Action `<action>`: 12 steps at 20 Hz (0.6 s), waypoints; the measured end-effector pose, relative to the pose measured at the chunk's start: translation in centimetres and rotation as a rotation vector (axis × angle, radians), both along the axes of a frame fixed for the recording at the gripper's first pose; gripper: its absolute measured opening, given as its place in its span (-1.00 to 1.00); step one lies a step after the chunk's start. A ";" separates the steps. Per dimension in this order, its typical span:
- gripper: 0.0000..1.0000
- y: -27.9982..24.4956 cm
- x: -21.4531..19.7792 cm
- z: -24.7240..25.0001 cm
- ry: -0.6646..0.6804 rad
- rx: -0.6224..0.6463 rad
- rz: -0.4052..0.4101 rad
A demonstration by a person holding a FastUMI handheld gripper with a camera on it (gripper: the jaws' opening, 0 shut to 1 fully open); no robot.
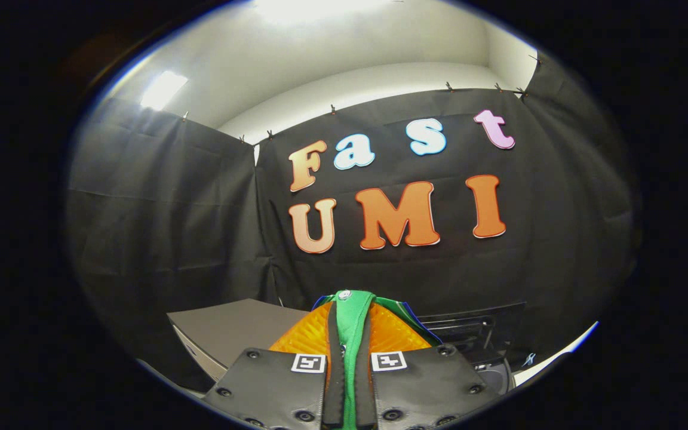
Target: Put the clothes into the washing machine and then close the washing machine lid.
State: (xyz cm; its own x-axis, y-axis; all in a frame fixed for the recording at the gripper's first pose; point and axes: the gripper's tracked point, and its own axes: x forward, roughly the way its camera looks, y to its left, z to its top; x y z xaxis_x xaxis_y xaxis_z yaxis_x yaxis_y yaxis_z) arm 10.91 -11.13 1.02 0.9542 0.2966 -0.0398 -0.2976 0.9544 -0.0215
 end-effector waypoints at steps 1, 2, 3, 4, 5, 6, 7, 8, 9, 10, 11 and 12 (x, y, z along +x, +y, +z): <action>-0.71 -1.1 0.2 -0.4 0.005 -0.006 -0.009; -0.71 -2.2 0.3 -0.9 0.010 -0.012 -0.017; -0.71 -3.2 0.2 -1.5 0.015 -0.014 -0.023; -0.71 -4.0 0.3 -2.2 0.020 -0.015 -0.025; -0.71 -4.6 0.3 -2.9 0.027 -0.017 -0.024; -0.71 -5.3 0.5 -3.8 0.039 -0.019 -0.023; -0.71 -5.9 0.6 -4.9 0.054 -0.012 -0.023; -0.71 -6.5 0.8 -6.0 0.070 0.000 -0.024; -0.71 -7.1 1.0 -7.0 0.086 0.012 -0.028; -0.71 -7.8 1.4 -8.3 0.099 0.024 -0.035; -0.71 -8.4 1.9 -9.4 0.111 0.034 -0.046; -0.71 -9.1 2.5 -10.6 0.123 0.039 -0.061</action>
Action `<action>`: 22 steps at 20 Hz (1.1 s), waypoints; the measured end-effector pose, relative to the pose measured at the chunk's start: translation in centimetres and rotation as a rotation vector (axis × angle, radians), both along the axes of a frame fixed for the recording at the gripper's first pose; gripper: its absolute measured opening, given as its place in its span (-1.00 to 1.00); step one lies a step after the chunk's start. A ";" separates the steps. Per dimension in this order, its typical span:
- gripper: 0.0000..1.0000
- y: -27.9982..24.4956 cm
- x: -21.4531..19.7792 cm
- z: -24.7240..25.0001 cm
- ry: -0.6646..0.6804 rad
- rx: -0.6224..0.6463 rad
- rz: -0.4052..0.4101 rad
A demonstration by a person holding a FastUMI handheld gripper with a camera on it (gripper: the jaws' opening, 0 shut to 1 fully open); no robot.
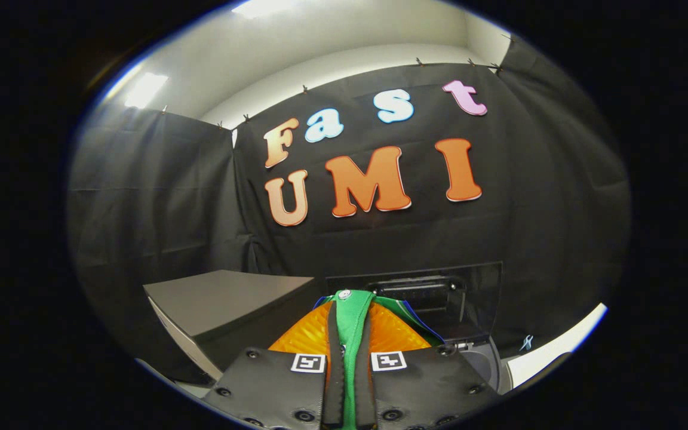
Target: Put the clothes into the washing machine and then close the washing machine lid.
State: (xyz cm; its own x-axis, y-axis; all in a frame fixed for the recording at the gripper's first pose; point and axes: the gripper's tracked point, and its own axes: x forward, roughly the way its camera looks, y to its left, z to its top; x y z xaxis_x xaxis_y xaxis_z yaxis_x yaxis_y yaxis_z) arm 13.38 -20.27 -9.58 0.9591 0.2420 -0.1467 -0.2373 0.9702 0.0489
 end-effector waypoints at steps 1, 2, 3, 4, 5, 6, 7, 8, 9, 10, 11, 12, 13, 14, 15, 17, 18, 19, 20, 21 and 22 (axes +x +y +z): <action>-0.71 -0.6 0.6 -1.2 0.012 0.000 -0.015; -0.71 -1.2 1.3 -2.4 0.024 0.000 -0.035; -0.71 -1.8 2.1 -3.8 0.040 -0.001 -0.054; -0.71 -2.1 2.7 -5.2 0.058 -0.003 -0.073; -0.71 -2.3 3.6 -6.9 0.075 0.002 -0.091; -0.71 -2.3 4.2 -8.4 0.096 0.009 -0.106; -0.71 -2.5 4.8 -10.0 0.120 0.014 -0.120; -0.71 -2.6 5.3 -11.7 0.149 0.015 -0.130; -0.70 -2.6 5.7 -13.4 0.182 0.015 -0.138; -0.70 -2.6 6.2 -15.1 0.224 0.012 -0.145; -0.71 -2.7 6.7 -16.8 0.271 0.007 -0.154; -0.70 -2.9 7.0 -18.5 0.325 -0.003 -0.163; -0.70 -3.0 7.3 -19.9 0.370 -0.005 -0.173; -0.70 -2.9 7.9 -21.1 0.403 -0.012 -0.177; -0.71 -3.2 8.4 -22.5 0.440 -0.038 -0.186; -0.71 -4.3 9.1 -25.2 0.528 -0.090 -0.227; -0.71 -4.7 9.4 -26.4 0.565 -0.109 -0.248; -0.71 -5.3 9.6 -27.7 0.603 -0.131 -0.259; -0.70 -5.7 9.7 -28.9 0.642 -0.155 -0.272; -0.70 -5.8 10.0 -29.7 0.671 -0.164 -0.281; -0.70 -5.8 10.3 -30.6 0.700 -0.165 -0.289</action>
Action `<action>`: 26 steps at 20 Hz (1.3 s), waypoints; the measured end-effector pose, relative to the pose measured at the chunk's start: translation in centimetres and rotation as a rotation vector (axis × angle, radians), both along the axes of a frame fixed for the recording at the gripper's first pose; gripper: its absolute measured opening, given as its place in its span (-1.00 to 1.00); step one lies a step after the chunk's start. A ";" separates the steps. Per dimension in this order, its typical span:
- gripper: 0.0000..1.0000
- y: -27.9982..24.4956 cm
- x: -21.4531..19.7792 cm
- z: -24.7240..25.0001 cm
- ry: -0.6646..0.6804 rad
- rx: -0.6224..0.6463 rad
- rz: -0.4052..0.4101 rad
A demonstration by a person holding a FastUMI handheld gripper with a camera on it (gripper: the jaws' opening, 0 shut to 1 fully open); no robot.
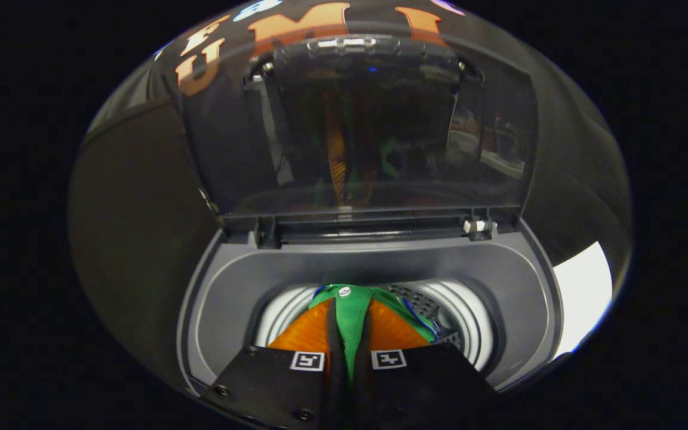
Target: Put the clothes into the washing machine and then close the washing machine lid.
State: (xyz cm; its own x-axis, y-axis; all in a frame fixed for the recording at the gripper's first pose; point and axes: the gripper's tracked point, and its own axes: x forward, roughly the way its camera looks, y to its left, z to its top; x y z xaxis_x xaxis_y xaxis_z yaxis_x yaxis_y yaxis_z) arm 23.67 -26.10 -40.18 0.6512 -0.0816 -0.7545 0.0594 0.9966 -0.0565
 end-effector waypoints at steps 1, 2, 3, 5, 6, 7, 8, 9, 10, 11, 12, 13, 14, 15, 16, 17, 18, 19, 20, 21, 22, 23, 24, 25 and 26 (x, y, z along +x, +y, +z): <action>-0.70 -0.2 -0.2 -0.6 0.035 0.000 -0.007; -0.70 -0.5 -0.5 -1.4 0.080 -0.010 -0.013; -0.69 -1.0 -0.6 -2.2 0.107 -0.019 -0.023; -0.69 -1.6 -0.9 -3.4 0.166 -0.017 -0.059; -0.69 -1.8 -1.1 -3.7 0.188 -0.010 -0.069; -0.70 -2.0 -1.2 -4.0 0.209 -0.002 -0.078; -0.69 -2.0 -1.3 -4.2 0.221 0.005 -0.085; -0.70 -2.1 -1.4 -4.3 0.230 0.005 -0.089; -0.70 -2.1 -1.4 -4.3 0.232 0.002 -0.094; -0.69 -2.2 -1.4 -4.3 0.232 -0.004 -0.096; -0.69 -2.3 -1.4 -4.2 0.233 -0.011 -0.098; -0.69 -2.3 -1.4 -4.2 0.232 -0.017 -0.096; -0.67 -2.4 -1.3 -4.3 0.232 -0.022 -0.094; -0.64 -2.3 -1.4 -4.4 0.234 -0.023 -0.091; -0.61 -2.4 -1.4 -4.4 0.237 -0.026 -0.092; -0.43 -2.6 -1.4 -4.6 0.242 -0.033 -0.091; -0.34 -2.7 -1.4 -4.4 0.240 -0.045 -0.091; -0.06 -2.8 -1.4 -4.5 0.240 -0.063 -0.088; 0.06 -2.8 -1.4 -4.4 0.236 -0.072 -0.082; 0.17 -2.9 -1.5 -4.3 0.231 -0.078 -0.080; 0.46 -3.2 -1.6 -4.3 0.230 -0.089 -0.088; 0.74 -3.4 -1.8 -4.2 0.231 -0.091 -0.095; 1.00 -3.4 -1.7 -4.1 0.228 -0.088 -0.104; 0.98 -3.5 -1.6 -4.2 0.223 -0.085 -0.107; 0.98 -3.7 -1.7 -4.1 0.220 -0.084 -0.108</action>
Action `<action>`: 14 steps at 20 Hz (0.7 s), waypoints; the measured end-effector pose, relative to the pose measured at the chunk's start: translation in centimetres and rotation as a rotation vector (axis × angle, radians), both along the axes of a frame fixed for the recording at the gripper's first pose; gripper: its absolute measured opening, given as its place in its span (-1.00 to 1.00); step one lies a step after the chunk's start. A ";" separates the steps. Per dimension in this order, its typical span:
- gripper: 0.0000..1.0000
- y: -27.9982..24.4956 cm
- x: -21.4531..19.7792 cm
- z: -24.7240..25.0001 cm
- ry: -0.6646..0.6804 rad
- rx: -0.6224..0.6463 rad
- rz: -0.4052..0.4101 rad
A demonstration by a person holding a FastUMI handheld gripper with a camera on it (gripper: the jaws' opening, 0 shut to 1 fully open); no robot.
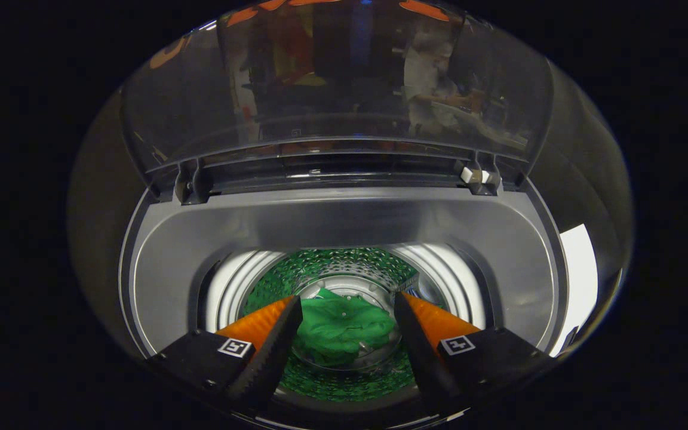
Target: Put the clothes into the washing machine and then close the washing machine lid.
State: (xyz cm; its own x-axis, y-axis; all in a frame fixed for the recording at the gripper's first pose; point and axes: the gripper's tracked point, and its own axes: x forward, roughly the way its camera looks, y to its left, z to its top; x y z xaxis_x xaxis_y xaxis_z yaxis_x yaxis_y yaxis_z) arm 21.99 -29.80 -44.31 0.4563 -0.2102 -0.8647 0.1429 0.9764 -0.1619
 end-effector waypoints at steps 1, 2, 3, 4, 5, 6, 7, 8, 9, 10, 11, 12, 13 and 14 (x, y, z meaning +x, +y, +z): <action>0.98 -0.1 0.0 0.1 -0.006 -0.001 -0.002; 0.98 -0.2 0.0 0.3 -0.018 -0.001 -0.004; 0.98 -0.2 0.2 0.7 -0.036 0.001 -0.007; 0.98 -0.2 0.3 1.0 -0.060 0.003 -0.008; 0.98 -0.1 0.5 1.4 -0.081 -0.001 0.002; 0.98 -0.4 0.3 1.9 -0.097 -0.008 0.011; 0.98 -0.3 0.4 2.5 -0.124 -0.002 0.017; 0.99 0.1 0.8 3.4 -0.172 0.016 0.023; 0.99 0.3 1.2 4.6 -0.225 0.030 0.028; 0.99 0.6 1.6 6.1 -0.291 0.048 0.035; 1.00 0.9 1.9 7.7 -0.352 0.065 0.043; 1.00 1.5 2.1 9.7 -0.413 0.085 0.055; 1.00 1.9 2.1 11.8 -0.476 0.096 0.073; 1.00 2.2 2.0 14.2 -0.545 0.094 0.091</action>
